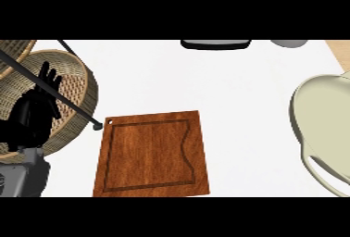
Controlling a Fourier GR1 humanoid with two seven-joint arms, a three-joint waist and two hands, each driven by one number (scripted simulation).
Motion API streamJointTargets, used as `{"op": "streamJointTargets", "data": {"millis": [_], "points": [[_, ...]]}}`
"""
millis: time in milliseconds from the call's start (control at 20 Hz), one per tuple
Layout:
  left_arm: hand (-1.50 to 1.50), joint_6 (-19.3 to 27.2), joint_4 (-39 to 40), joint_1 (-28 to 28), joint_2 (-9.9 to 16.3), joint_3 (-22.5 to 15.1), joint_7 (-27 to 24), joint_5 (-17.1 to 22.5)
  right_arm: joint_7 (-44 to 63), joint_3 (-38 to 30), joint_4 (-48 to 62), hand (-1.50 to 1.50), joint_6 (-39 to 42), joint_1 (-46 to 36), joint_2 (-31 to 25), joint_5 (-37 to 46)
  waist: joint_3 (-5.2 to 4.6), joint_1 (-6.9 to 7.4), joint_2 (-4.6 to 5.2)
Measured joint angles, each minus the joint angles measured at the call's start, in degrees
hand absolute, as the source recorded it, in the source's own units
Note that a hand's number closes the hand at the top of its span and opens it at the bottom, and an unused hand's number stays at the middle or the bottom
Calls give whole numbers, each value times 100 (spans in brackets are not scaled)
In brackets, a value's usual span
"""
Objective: Pick the bell pepper from the cutting board and place it in the pot
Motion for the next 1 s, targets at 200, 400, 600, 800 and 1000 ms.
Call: {"op": "streamJointTargets", "data": {"millis": [200, 400, 600, 800, 1000], "points": [[0, 4, 95, -115, -30, 17, -3, -73, -429, -171, 852, 150, -335, -151, -98, -118, -1, 28, 2], [0, -54, 25, -54, -57, 26, 6, -63, -680, -297, 1647, 150, -229, -274, -186, -390, 0, 40, 8], [0, -65, 15, -33, -96, 36, -66, -89, -929, -528, 2449, -150, -86, -527, -97, -1002, 6, 51, 12], [0, -143, 28, -55, -78, 53, -31, -94, -1573, -555, 3025, -150, 58, -663, -147, -1450, 4, 45, 12], [0, -108, 49, -97, -102, 79, 18, -151, -2242, -639, 3396, -150, -153, -859, -171, -1764, 2, 42, 7]]}}
